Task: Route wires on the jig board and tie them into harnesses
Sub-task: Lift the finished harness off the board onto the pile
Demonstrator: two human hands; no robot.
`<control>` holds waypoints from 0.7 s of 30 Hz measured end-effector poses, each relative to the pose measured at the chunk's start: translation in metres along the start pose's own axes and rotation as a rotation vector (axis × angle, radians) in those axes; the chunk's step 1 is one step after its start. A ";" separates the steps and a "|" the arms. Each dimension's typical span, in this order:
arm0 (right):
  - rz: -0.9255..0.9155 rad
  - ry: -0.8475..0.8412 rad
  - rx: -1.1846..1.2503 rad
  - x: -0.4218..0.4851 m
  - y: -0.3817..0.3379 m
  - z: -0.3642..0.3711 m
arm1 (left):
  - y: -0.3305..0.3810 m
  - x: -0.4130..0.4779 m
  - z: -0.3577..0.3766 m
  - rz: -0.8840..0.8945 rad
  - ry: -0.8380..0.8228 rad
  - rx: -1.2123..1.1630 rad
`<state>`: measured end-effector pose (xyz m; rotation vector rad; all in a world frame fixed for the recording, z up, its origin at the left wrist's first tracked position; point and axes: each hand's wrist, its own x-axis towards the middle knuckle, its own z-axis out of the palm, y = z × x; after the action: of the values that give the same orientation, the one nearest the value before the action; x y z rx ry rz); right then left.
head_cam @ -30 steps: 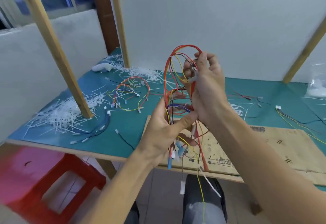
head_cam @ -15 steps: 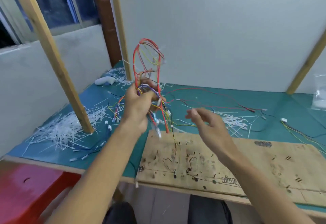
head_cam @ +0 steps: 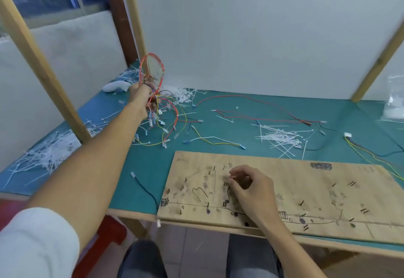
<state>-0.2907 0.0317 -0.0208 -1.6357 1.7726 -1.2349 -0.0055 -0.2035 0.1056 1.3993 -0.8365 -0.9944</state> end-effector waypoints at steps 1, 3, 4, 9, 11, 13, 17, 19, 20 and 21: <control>0.001 -0.001 0.015 0.001 0.002 0.000 | -0.013 0.009 0.001 -0.027 0.018 0.052; 0.002 -0.003 0.042 0.002 0.004 0.001 | -0.038 0.024 0.003 -0.047 0.037 0.217; -0.001 -0.004 0.048 0.003 0.006 0.001 | -0.049 0.031 0.003 -0.032 0.039 0.350; -0.001 0.000 0.037 0.004 0.012 0.002 | -0.072 0.052 0.002 0.094 0.025 0.920; 0.001 0.001 0.041 0.005 0.014 0.004 | -0.071 0.055 0.004 0.150 0.056 0.975; -0.005 -0.002 0.038 0.005 0.015 0.004 | -0.072 0.059 0.004 0.187 0.105 0.875; -0.001 0.005 0.046 0.005 0.015 0.004 | -0.069 0.062 -0.005 0.136 0.155 0.397; -0.001 0.001 0.055 0.005 0.015 0.004 | -0.067 0.059 -0.006 0.169 0.167 0.291; 0.000 0.001 0.059 0.005 0.015 0.003 | -0.065 0.055 -0.004 0.219 0.195 0.313; 0.002 0.000 0.064 0.005 0.014 0.003 | -0.064 0.051 -0.003 0.326 0.222 0.413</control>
<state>-0.2973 0.0250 -0.0331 -1.5980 1.7167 -1.2773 0.0124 -0.2446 0.0368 1.6181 -1.0988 -0.4198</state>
